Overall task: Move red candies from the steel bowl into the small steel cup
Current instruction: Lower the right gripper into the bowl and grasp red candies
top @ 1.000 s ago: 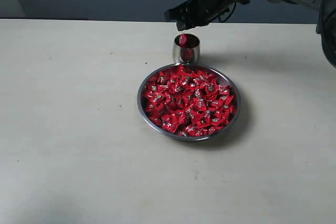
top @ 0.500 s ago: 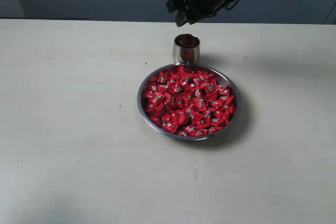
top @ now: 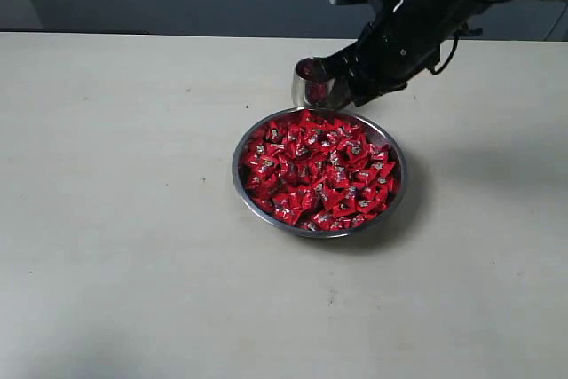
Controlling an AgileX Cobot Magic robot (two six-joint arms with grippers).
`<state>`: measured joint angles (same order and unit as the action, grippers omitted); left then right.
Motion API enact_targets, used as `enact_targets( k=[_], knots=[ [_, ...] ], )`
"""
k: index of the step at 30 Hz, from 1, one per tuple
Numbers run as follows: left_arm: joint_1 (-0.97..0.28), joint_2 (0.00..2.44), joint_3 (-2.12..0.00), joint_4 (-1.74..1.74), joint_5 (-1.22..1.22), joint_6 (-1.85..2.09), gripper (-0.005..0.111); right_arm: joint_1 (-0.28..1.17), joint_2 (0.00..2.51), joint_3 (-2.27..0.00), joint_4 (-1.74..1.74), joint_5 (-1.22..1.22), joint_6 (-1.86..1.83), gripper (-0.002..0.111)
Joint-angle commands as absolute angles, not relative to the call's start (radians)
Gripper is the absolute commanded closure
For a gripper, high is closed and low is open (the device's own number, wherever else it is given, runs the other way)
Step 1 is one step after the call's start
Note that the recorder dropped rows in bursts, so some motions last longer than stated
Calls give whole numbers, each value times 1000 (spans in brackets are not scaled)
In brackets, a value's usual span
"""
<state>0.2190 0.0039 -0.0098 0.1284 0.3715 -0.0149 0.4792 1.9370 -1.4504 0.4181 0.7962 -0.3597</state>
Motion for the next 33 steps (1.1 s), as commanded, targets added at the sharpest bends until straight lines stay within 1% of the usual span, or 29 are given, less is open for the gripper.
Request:
enact_targets(
  k=[1,12,22,33],
  knots=[
    [218,0,-4,124,366,-19,106,510,1874,-1281,524,704,-478,72],
    [218,0,-4,124,366,-19,106,597,1920,-1222,520,692,-505,72],
    [218,0,-4,124,366,-19,106,599,2011,-1222,506,627,-496,72],
    [218,0,-4,124,366,-19,106,599,2020,-1222,505,603,-486,72]
  ],
)
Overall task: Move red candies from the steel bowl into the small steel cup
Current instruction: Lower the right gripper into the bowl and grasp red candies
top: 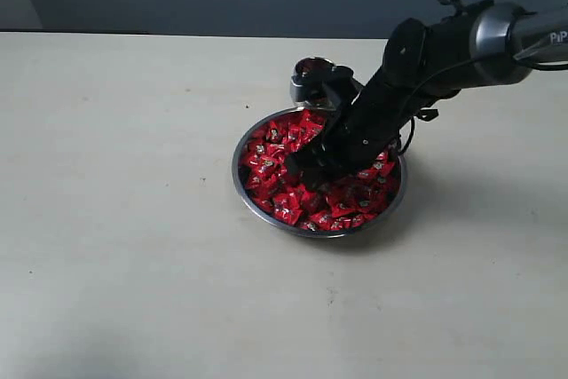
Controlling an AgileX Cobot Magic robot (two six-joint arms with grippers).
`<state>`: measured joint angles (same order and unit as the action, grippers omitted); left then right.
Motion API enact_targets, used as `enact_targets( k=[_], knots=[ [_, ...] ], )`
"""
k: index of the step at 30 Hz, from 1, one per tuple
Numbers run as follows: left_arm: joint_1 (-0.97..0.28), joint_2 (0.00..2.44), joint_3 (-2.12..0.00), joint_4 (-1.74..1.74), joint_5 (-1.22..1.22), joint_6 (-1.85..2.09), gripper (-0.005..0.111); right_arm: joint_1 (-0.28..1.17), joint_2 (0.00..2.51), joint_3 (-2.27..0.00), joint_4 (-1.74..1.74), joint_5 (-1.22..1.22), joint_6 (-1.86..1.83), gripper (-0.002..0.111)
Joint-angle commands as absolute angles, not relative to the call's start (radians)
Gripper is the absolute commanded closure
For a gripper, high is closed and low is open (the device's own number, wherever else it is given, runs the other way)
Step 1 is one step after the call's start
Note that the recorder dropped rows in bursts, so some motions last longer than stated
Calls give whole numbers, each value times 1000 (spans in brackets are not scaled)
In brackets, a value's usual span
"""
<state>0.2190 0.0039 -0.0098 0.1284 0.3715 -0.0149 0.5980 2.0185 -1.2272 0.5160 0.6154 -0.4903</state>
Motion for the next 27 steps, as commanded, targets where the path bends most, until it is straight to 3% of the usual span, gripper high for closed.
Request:
enact_targets(
  k=[1,16,27],
  knots=[
    [218,0,-4,124,366,-19,106,599,2018,-1222,503,609,-478,72],
    [218,0,-4,124,366,-19,106,599,1929,-1222,449,673,-444,72],
    [218,0,-4,124,366,-19,106,599,2018,-1222,441,653,-430,72]
  ],
)
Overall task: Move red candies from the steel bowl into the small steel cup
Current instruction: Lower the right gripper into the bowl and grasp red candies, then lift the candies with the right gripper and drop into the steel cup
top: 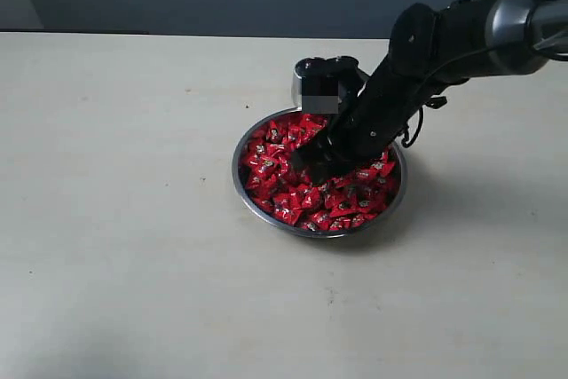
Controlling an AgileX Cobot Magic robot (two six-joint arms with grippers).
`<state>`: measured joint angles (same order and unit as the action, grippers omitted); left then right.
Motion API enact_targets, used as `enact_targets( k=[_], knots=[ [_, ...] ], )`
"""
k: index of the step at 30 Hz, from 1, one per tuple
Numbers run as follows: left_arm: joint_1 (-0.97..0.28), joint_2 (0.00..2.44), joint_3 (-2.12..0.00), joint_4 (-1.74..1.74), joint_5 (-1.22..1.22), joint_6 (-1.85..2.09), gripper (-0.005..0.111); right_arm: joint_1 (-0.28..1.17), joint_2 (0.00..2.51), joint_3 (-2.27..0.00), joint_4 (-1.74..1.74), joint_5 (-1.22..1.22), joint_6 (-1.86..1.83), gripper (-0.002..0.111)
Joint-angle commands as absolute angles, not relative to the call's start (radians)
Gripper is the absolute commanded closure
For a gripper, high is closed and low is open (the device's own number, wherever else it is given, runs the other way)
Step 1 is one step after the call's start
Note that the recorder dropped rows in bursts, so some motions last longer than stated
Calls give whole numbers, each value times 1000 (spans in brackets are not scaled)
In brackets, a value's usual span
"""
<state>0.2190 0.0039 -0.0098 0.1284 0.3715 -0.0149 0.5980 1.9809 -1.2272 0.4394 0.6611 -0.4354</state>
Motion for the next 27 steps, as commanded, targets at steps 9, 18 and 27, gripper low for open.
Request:
enact_targets(
  k=[9,18,27],
  knots=[
    [218,0,-4,124,366,-19,106,599,2041,-1222,454,657,-430,109],
    [218,0,-4,124,366,-19,106,599,1925,-1222,449,693,-430,108],
    [218,0,-4,124,366,-19,106,555,1873,-1353,367,621,-419,108]
  ],
)
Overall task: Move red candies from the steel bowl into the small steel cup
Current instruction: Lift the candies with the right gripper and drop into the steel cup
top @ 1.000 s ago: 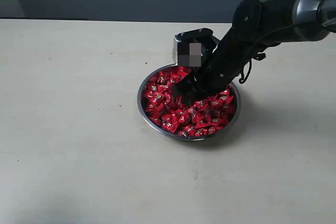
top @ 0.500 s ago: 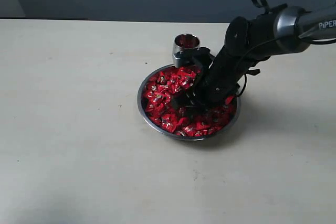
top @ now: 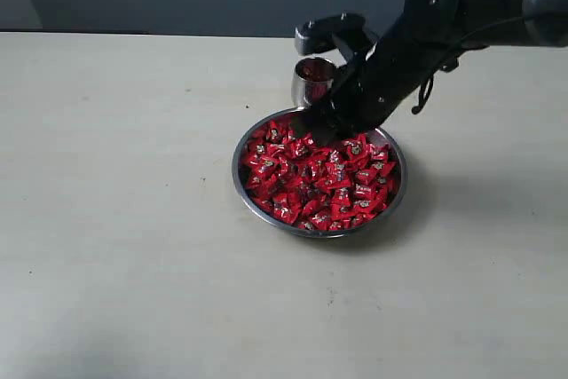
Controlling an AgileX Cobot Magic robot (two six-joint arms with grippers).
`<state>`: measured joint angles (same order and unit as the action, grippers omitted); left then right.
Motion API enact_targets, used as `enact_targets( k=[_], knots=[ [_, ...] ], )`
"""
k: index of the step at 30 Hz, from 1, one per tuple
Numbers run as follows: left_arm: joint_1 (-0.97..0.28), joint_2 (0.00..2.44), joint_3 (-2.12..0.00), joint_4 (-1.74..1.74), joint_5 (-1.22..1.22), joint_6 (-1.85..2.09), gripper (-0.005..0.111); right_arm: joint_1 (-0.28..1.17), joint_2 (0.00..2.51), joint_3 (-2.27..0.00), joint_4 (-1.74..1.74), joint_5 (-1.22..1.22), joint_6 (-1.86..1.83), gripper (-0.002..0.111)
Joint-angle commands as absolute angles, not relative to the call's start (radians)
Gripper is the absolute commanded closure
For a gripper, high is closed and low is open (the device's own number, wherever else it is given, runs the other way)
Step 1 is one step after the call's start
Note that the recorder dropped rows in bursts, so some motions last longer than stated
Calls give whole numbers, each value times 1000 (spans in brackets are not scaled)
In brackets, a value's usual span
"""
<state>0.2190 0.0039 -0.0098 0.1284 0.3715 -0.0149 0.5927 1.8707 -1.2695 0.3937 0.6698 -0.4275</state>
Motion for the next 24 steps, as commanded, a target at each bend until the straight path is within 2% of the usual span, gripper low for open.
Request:
enact_targets(
  k=[1,7,15,24],
  knots=[
    [218,0,-4,124,366,-19,106,540,1884,-1384,367,615,-412,108],
    [218,0,-4,124,366,-19,106,467,2013,-1604,393,623,-408,108],
    [218,0,-4,124,366,-19,106,451,2242,-1862,438,667,-408,108],
    [218,0,-4,124,366,-19,106,451,2340,-1961,479,726,-417,105]
  ],
)
